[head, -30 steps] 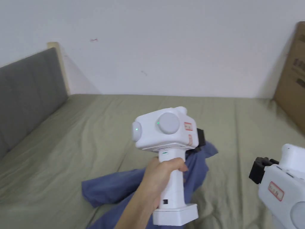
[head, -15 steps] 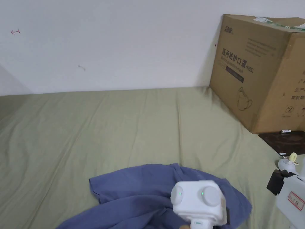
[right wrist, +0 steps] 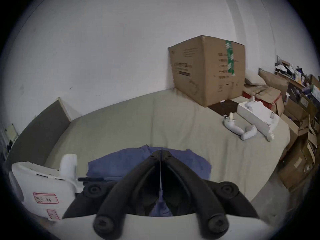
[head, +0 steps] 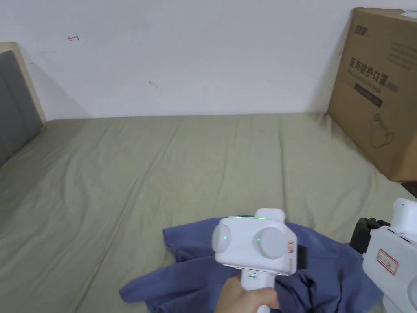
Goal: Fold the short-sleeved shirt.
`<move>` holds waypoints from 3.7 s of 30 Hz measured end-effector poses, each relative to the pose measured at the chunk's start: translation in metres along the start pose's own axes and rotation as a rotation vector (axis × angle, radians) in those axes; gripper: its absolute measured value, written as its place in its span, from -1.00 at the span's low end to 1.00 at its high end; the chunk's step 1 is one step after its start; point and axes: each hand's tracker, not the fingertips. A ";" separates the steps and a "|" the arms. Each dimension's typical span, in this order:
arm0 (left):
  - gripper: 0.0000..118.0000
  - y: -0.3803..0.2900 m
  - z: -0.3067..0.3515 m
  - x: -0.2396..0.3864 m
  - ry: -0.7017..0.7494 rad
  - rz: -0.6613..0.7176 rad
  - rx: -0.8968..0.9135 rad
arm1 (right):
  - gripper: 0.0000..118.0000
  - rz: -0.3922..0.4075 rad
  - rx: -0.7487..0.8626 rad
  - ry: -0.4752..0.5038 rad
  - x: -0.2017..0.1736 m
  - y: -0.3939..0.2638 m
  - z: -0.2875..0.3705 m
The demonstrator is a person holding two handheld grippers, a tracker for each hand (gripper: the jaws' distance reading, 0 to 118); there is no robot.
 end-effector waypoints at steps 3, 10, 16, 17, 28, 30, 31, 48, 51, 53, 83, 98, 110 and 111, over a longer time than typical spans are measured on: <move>-1.00 -0.029 0.004 -0.046 0.152 0.025 -0.026 | -0.97 0.032 -0.037 0.051 -0.020 -0.013 -0.005; -0.99 -0.069 0.028 -0.172 0.256 0.327 -0.022 | -0.97 0.081 -0.117 0.114 -0.060 -0.038 -0.028; 0.68 -0.065 0.041 -0.249 0.447 0.357 -0.009 | -0.97 0.145 -0.150 0.135 -0.079 -0.046 -0.042; 0.65 -0.066 0.038 -0.255 0.456 0.376 -0.026 | -0.97 0.145 -0.159 0.137 -0.079 -0.048 -0.045; -0.95 -0.067 0.023 -0.247 0.388 0.237 -0.074 | -0.97 0.177 -0.251 0.145 -0.088 -0.064 -0.072; -0.95 -0.067 0.027 -0.246 0.379 0.246 -0.069 | -0.97 0.176 -0.258 0.169 -0.089 -0.060 -0.081; -0.95 -0.067 0.030 -0.246 0.356 0.265 -0.047 | -0.97 0.177 -0.265 0.184 -0.092 -0.056 -0.088; -0.95 -0.057 0.044 -0.252 0.304 0.276 -0.009 | 0.53 0.587 -0.637 0.140 -0.166 -0.043 -0.363; -0.95 -0.055 0.041 -0.253 0.308 0.268 -0.015 | 0.50 0.561 -0.645 0.179 -0.163 -0.050 -0.368; -0.95 -0.054 0.040 -0.254 0.304 0.264 -0.014 | 0.18 0.530 -0.640 0.199 -0.163 -0.044 -0.360; -0.95 0.017 0.243 -0.184 0.519 0.115 0.378 | -0.90 0.137 -0.053 0.078 0.003 0.192 -0.064; -0.95 0.072 0.277 -0.161 0.581 0.028 0.471 | -0.90 0.012 -0.017 0.088 0.050 0.227 -0.031; -0.95 0.234 0.312 -0.191 0.673 0.057 0.622 | -0.90 -0.018 0.087 0.108 -0.023 0.337 -0.085; -0.95 0.249 0.317 -0.192 0.693 0.051 0.634 | -0.90 -0.020 0.099 0.109 -0.031 0.348 -0.090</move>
